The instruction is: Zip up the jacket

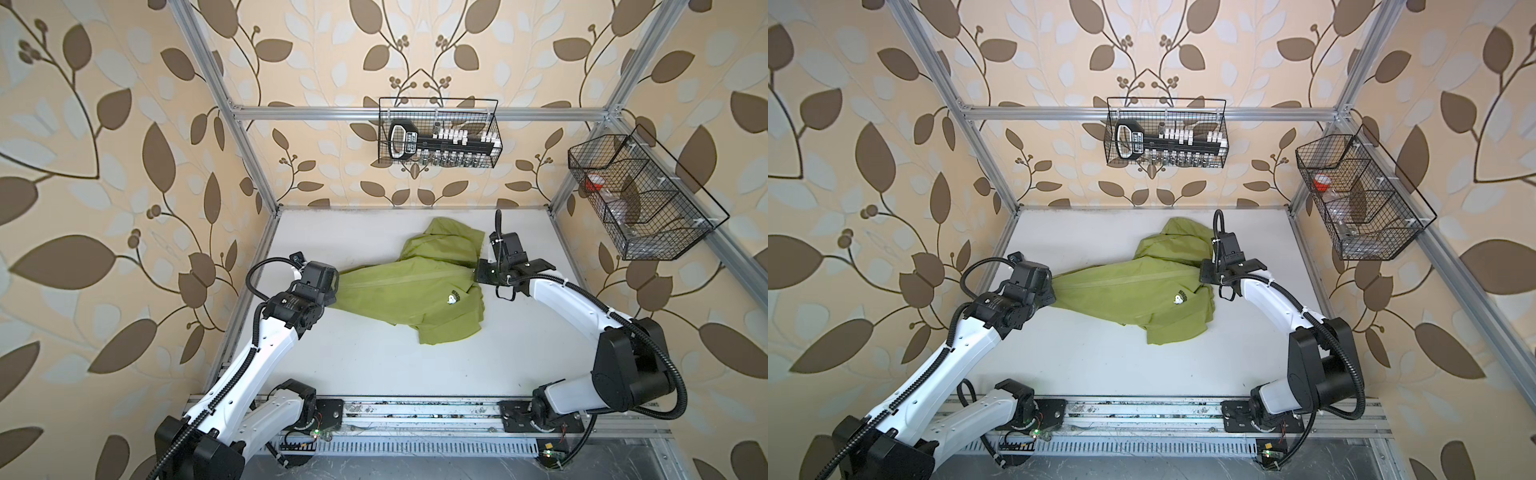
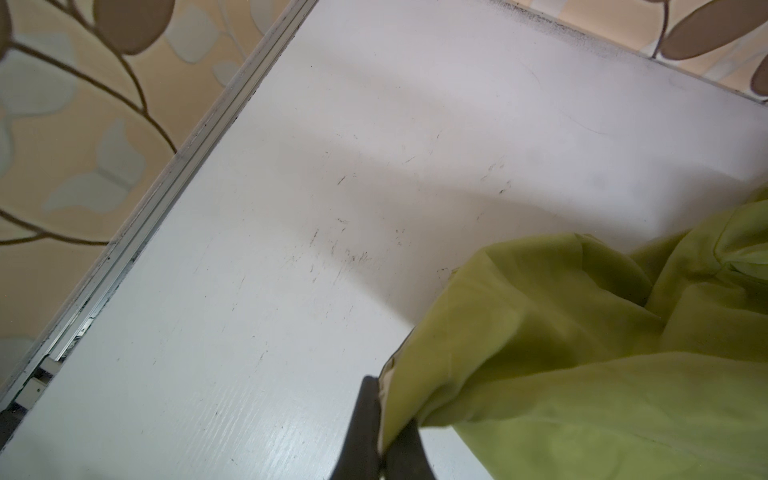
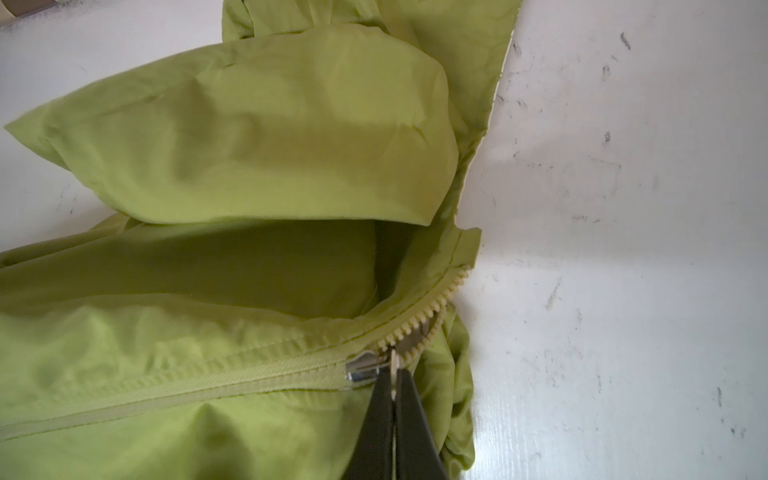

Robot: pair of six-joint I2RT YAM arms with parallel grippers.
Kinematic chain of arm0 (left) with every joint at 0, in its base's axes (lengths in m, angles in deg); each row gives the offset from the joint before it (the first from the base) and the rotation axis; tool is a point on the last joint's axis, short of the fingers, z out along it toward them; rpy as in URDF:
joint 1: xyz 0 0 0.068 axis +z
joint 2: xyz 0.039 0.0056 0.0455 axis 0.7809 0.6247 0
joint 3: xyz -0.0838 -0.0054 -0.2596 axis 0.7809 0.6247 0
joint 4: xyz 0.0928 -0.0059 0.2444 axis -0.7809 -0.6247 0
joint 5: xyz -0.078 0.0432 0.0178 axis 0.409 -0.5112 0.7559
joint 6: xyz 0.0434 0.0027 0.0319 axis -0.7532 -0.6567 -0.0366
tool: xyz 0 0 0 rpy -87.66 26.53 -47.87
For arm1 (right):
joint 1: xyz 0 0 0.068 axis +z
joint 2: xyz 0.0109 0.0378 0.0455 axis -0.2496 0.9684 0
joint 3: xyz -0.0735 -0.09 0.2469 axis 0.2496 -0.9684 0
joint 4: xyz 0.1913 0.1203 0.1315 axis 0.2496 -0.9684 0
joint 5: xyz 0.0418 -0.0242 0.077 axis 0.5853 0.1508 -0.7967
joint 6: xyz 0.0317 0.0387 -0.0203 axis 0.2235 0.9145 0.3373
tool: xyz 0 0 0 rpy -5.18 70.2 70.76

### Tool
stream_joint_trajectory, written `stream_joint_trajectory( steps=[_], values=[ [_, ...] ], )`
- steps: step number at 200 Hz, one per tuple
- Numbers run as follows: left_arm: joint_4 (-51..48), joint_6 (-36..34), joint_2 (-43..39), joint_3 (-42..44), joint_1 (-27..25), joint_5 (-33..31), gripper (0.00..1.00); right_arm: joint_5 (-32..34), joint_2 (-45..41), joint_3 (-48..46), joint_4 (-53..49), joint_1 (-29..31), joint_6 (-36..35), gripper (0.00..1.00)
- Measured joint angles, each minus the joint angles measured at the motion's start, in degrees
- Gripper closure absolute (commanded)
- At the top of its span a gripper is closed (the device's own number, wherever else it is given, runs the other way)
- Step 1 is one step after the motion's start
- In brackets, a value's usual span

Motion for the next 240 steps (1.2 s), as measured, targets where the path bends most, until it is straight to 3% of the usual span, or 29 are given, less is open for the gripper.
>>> stream_joint_trajectory(
  steps=[240],
  values=[
    [0.85, -3.63, 3.89, -1.66, 4.72, 1.11, 1.0, -0.72, -0.87, 3.41, -1.95, -6.34, -0.37, 1.0]
  ],
)
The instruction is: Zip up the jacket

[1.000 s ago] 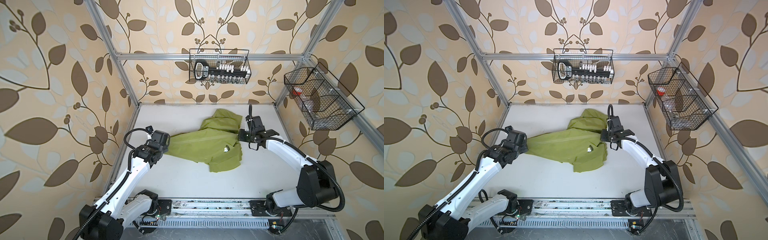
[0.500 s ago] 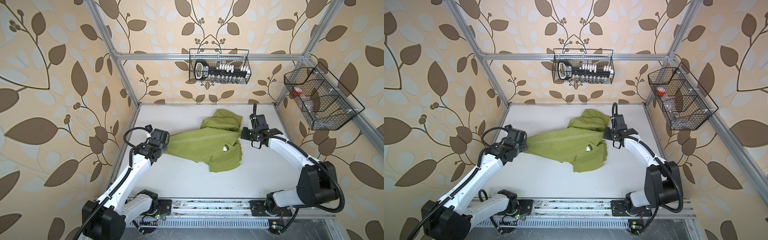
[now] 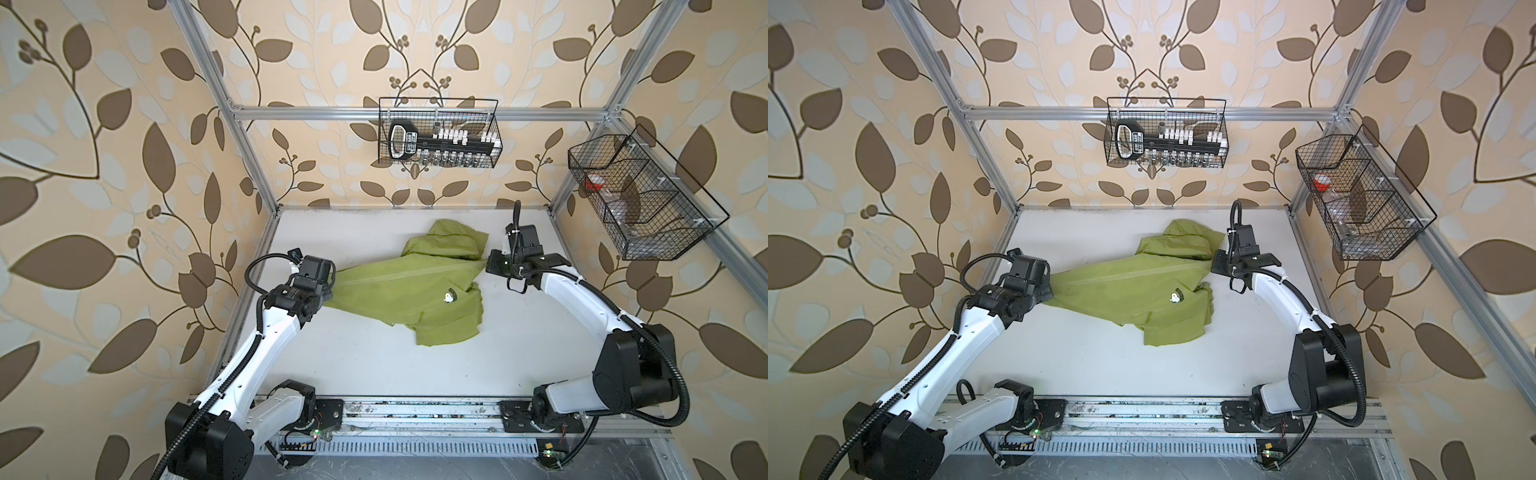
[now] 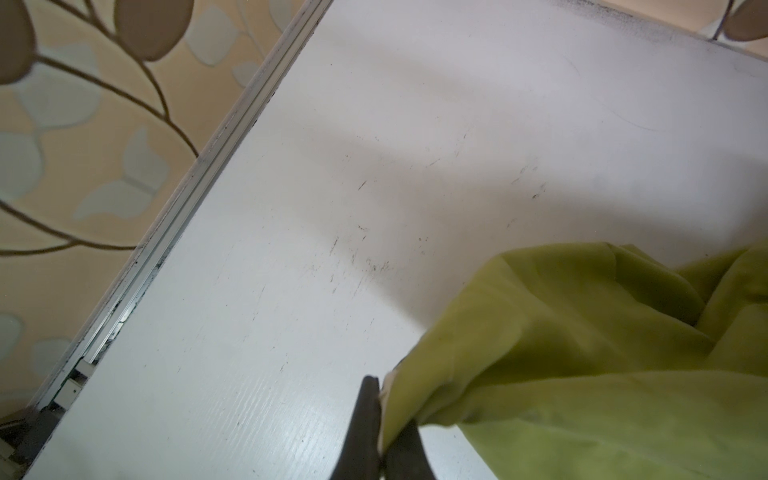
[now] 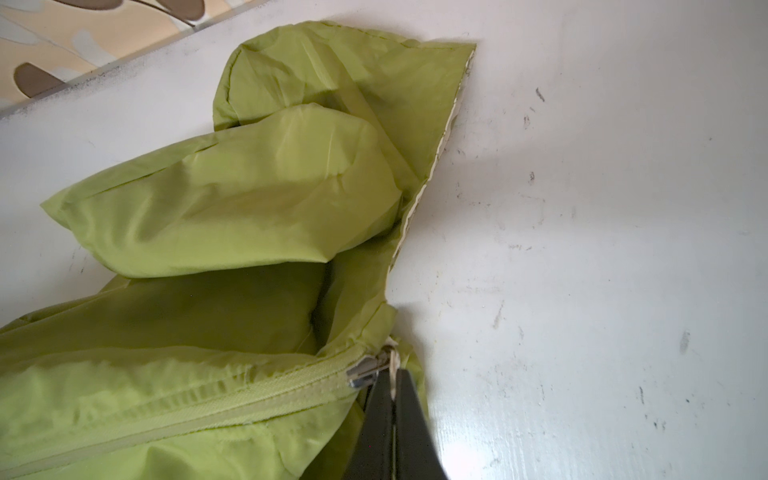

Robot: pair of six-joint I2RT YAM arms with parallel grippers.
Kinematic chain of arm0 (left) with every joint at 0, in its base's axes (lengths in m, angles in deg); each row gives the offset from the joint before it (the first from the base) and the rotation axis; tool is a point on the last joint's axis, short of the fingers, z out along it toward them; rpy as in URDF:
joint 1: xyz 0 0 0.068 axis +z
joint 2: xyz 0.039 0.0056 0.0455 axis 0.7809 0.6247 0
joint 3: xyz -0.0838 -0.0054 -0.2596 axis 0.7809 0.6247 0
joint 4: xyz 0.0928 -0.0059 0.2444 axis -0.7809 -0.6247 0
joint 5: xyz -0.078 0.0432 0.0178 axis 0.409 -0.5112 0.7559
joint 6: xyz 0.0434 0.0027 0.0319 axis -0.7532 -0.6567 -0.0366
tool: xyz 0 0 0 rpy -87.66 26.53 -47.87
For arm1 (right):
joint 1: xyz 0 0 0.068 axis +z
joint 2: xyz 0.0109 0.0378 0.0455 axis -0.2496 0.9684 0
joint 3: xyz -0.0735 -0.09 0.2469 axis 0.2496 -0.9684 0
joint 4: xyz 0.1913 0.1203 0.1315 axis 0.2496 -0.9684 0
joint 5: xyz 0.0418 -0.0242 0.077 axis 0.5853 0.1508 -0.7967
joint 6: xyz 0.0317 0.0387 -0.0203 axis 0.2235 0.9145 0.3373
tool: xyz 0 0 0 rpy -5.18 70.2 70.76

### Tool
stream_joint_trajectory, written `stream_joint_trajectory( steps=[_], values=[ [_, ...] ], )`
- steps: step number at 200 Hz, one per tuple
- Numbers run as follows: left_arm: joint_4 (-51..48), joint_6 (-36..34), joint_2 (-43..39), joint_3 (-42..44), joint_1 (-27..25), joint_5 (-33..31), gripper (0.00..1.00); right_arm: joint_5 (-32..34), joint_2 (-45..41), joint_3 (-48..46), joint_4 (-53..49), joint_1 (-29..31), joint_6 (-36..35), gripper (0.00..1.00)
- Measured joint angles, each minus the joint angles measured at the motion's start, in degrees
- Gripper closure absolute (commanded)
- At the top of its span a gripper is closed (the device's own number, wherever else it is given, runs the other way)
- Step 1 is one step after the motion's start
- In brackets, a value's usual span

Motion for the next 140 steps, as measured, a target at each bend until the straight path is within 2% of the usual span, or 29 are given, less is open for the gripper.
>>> stream_joint_trajectory(
  steps=[53, 73, 102, 140],
  values=[
    [2.03, -0.68, 1.31, -0.26, 0.55, 2.67, 1.0, 1.07, 0.59, 1.09, -0.55, -0.5, 0.04, 1.0],
    [2.45, -1.2, 4.2, -2.36, 1.29, 4.37, 1.0, 1.44, 1.73, 3.37, -1.42, -0.74, 0.11, 1.0],
    [3.58, -1.73, 12.68, -10.86, 2.43, 7.69, 1.0, 1.09, 3.63, 10.93, -2.84, -2.12, 1.6, 1.0],
    [4.92, -2.21, 22.75, -27.12, 2.78, 11.21, 1.0, -0.61, 4.79, 23.43, -3.3, -3.76, 4.35, 1.0]
  ],
)
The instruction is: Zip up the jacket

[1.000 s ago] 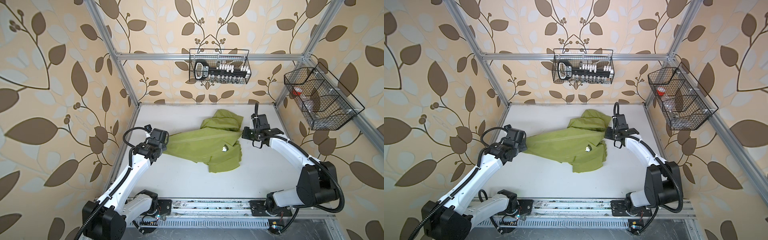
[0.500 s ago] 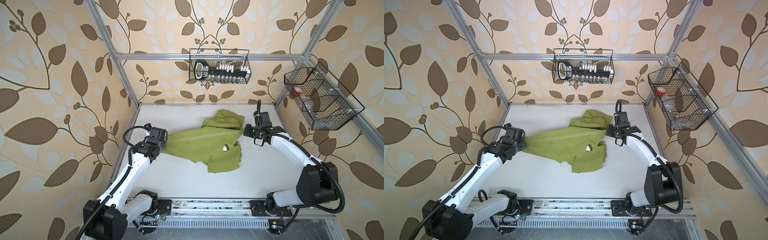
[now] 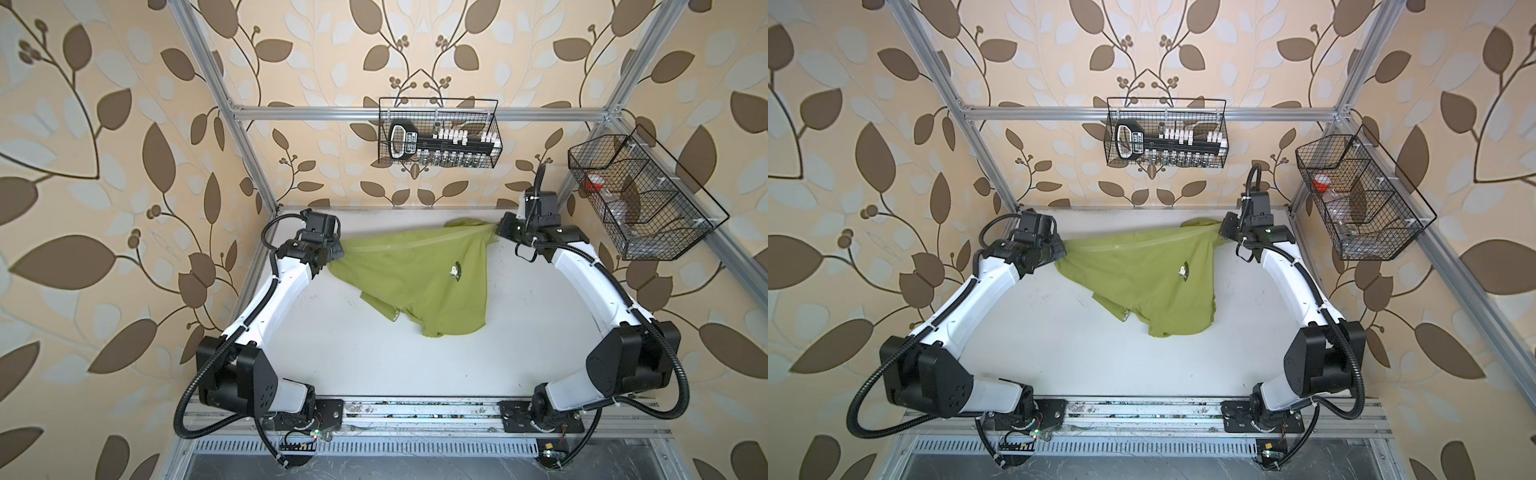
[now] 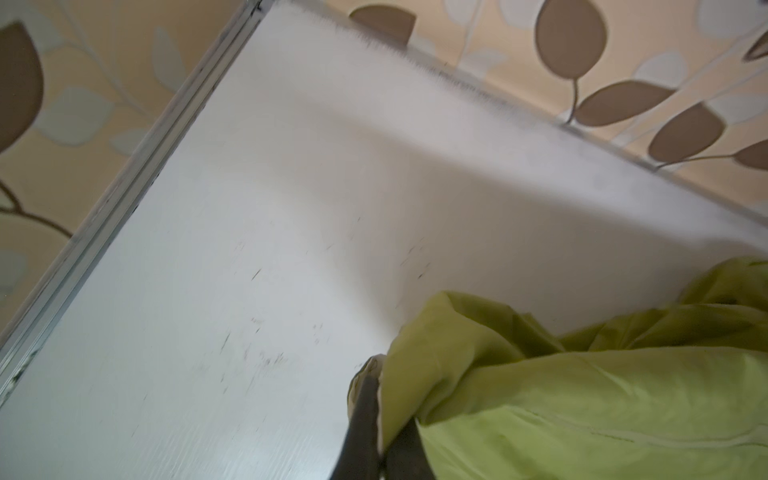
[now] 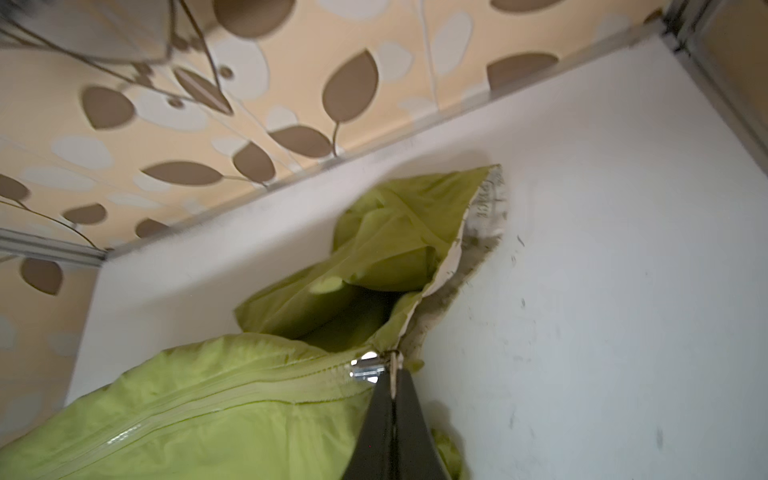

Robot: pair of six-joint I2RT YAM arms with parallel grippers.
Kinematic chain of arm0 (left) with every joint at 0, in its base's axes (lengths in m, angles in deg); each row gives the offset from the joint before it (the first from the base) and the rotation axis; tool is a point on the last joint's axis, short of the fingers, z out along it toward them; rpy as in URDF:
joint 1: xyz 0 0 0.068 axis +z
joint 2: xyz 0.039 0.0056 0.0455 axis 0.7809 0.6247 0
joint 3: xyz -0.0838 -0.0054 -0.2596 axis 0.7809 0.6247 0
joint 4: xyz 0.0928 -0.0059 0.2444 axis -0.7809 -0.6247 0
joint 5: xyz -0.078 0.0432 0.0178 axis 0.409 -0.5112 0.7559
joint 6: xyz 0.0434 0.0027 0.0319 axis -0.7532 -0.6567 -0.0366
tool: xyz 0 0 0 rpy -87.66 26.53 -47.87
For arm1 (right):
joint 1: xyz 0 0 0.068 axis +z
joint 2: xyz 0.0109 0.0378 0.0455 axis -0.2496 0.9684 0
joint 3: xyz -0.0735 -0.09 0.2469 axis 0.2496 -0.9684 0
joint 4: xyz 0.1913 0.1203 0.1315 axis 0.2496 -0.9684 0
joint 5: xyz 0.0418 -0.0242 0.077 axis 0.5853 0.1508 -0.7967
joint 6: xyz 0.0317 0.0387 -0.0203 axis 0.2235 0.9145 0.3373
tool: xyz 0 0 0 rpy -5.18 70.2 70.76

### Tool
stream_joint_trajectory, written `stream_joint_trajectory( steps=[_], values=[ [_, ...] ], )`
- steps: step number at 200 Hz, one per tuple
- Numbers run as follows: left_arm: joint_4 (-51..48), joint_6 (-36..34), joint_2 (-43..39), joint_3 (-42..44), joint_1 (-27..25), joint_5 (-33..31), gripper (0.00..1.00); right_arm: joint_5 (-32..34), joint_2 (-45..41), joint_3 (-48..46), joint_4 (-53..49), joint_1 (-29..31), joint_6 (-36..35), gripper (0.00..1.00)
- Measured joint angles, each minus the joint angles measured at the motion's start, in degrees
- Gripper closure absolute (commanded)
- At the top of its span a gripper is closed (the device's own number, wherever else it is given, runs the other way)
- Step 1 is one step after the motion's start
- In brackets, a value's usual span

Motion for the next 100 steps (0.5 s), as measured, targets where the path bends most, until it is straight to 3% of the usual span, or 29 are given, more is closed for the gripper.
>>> stream_joint_trajectory(
  steps=[23, 53, 100],
  values=[
    [2.1, -1.14, 2.6, -8.02, 0.0, 1.6, 1.0, -1.44, -0.39, 4.24, 1.75, -0.26, 0.66, 1.0],
    [5.66, -1.55, 0.76, -8.83, 0.35, 3.43, 1.0, -3.78, -2.05, 3.89, 3.87, -1.88, 0.85, 1.0],
    [9.9, -0.35, -4.28, 6.47, 2.54, 4.07, 1.0, -5.44, -6.56, -10.58, 7.28, -4.9, 0.92, 1.0]
  ],
)
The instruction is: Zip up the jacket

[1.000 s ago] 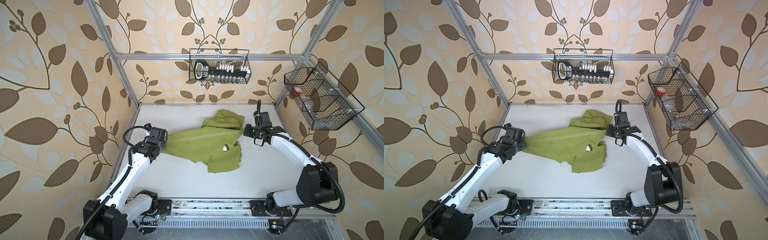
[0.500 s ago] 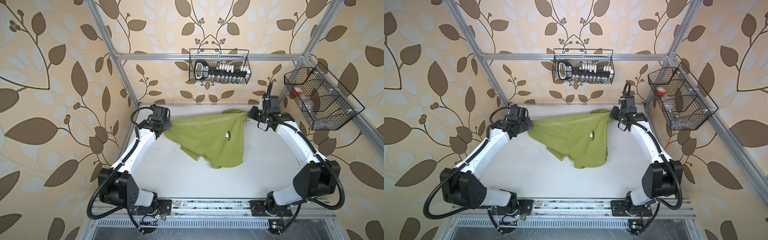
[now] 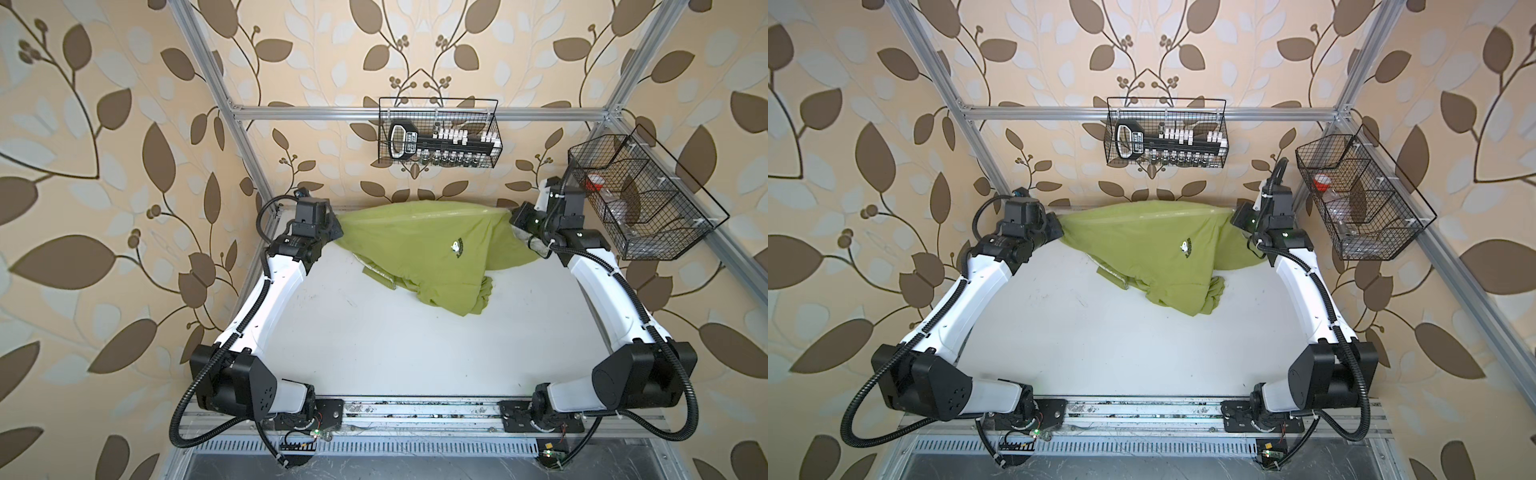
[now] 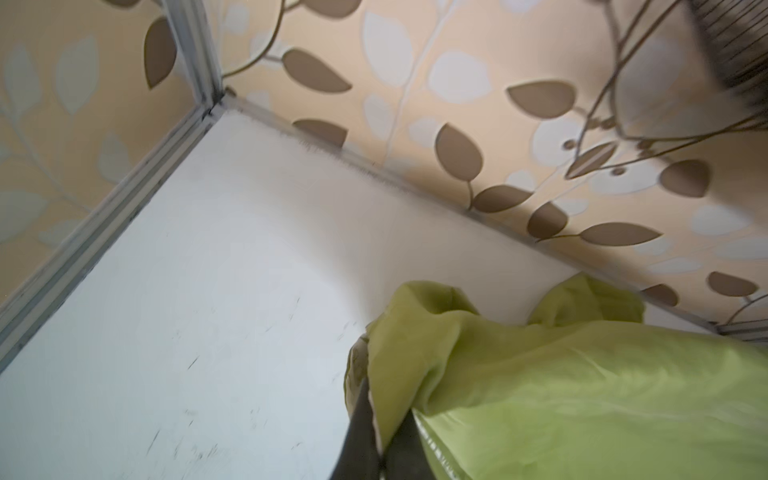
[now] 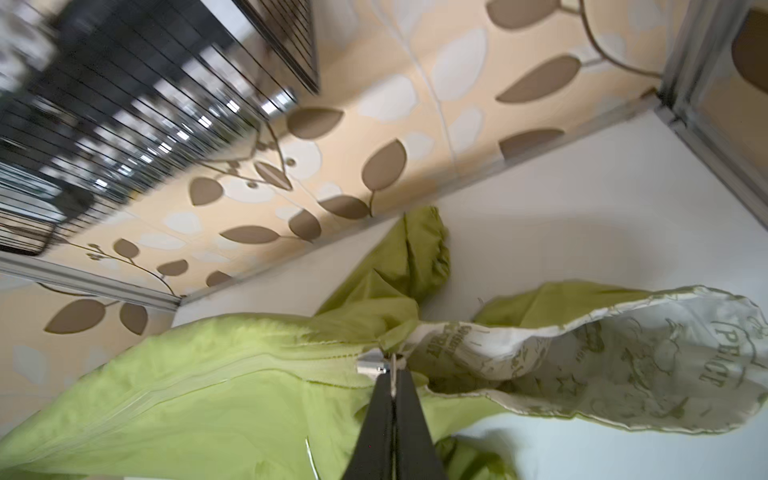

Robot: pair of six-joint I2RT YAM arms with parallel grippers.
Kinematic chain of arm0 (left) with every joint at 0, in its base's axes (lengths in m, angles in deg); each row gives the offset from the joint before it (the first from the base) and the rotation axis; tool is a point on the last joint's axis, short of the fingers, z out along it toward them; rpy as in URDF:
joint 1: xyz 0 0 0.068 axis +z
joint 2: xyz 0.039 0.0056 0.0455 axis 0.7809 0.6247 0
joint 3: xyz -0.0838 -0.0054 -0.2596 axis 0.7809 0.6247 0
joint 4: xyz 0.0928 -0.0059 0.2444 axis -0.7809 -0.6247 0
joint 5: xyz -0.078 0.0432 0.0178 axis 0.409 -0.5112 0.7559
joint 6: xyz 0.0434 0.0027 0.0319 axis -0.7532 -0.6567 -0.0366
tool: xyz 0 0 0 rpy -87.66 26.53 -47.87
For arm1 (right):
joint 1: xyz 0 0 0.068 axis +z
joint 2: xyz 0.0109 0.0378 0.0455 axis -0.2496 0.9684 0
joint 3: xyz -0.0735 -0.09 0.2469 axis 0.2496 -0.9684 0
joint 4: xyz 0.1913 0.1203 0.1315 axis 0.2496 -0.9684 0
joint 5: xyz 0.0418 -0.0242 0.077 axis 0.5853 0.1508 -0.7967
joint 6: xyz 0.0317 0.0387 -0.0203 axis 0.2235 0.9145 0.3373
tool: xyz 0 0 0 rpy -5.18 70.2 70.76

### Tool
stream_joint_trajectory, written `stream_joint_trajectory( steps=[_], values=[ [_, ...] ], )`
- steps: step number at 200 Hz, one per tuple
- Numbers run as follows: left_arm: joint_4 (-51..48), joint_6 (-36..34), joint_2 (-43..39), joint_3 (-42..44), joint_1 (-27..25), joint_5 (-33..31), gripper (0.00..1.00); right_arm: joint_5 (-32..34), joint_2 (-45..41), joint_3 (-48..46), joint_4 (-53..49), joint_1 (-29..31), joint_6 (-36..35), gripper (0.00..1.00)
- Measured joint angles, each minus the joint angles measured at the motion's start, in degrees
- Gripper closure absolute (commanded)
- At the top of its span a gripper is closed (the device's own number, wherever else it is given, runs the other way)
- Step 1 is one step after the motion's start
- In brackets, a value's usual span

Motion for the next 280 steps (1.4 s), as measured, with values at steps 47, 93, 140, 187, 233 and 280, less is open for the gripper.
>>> stream_joint_trajectory(
  steps=[47, 93, 140, 187, 233, 280],
  values=[
    [-0.02, 3.15, 0.39, 12.11, 2.36, 1.33, 1.0, -1.81, -3.8, -16.41, 0.94, 0.28, -0.02, 1.0],
    [1.75, 5.75, 0.63, 14.8, 3.89, 4.59, 1.0, -1.6, -3.76, -22.97, 1.14, 0.35, -0.07, 1.0],
    [2.38, 8.63, 0.57, 18.82, 4.22, 6.67, 0.87, -0.55, -3.69, -24.94, 1.03, 0.33, -0.96, 0.84],
    [-0.5, 10.56, -3.61, 20.04, 6.95, 4.63, 0.02, 6.27, -5.62, -24.06, -2.95, -0.79, -2.64, 0.37],
    [-5.03, 9.25, -15.32, 20.0, 7.54, 0.2, 0.01, 11.54, -12.26, -21.11, -7.28, -2.14, -2.93, 0.28],
    [1.05, 1.88, -31.08, 20.96, 7.54, -7.74, 0.01, 15.56, -24.79, -20.0, -2.91, -2.23, -6.62, 0.0]
  ],
)
